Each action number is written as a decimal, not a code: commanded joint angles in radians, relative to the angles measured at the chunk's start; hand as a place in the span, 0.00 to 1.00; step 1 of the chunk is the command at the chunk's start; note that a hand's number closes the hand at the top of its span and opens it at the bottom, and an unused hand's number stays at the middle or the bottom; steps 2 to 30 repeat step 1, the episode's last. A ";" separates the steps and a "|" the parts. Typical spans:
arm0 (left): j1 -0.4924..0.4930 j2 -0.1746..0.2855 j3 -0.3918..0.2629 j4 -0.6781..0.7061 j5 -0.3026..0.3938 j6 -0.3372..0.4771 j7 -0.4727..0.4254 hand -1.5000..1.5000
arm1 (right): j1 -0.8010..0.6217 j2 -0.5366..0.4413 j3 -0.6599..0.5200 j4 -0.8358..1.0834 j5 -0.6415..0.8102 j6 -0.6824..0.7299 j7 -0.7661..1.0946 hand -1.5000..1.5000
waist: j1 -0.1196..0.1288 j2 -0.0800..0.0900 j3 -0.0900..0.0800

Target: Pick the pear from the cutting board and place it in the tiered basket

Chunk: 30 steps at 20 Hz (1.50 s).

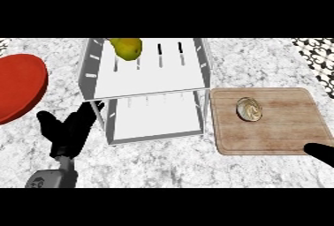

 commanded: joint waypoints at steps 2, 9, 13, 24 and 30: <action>-0.010 -0.003 0.007 0.004 -0.006 0.013 -0.005 0.50 | 0.211 -0.055 -0.174 -0.208 -0.164 0.096 0.023 0.00 | -0.010 0.000 0.002; -0.010 -0.003 0.007 0.004 -0.006 0.013 -0.005 0.50 | 0.211 -0.055 -0.174 -0.208 -0.164 0.096 0.023 0.00 | -0.010 0.000 0.002; -0.010 -0.003 0.007 0.004 -0.006 0.013 -0.005 0.50 | 0.211 -0.055 -0.174 -0.208 -0.164 0.096 0.023 0.00 | -0.010 0.000 0.002; -0.010 -0.003 0.007 0.004 -0.006 0.013 -0.005 0.50 | 0.211 -0.055 -0.174 -0.208 -0.164 0.096 0.023 0.00 | -0.010 0.000 0.002; -0.010 -0.003 0.007 0.004 -0.006 0.013 -0.005 0.50 | 0.211 -0.055 -0.174 -0.208 -0.164 0.096 0.023 0.00 | -0.010 0.000 0.002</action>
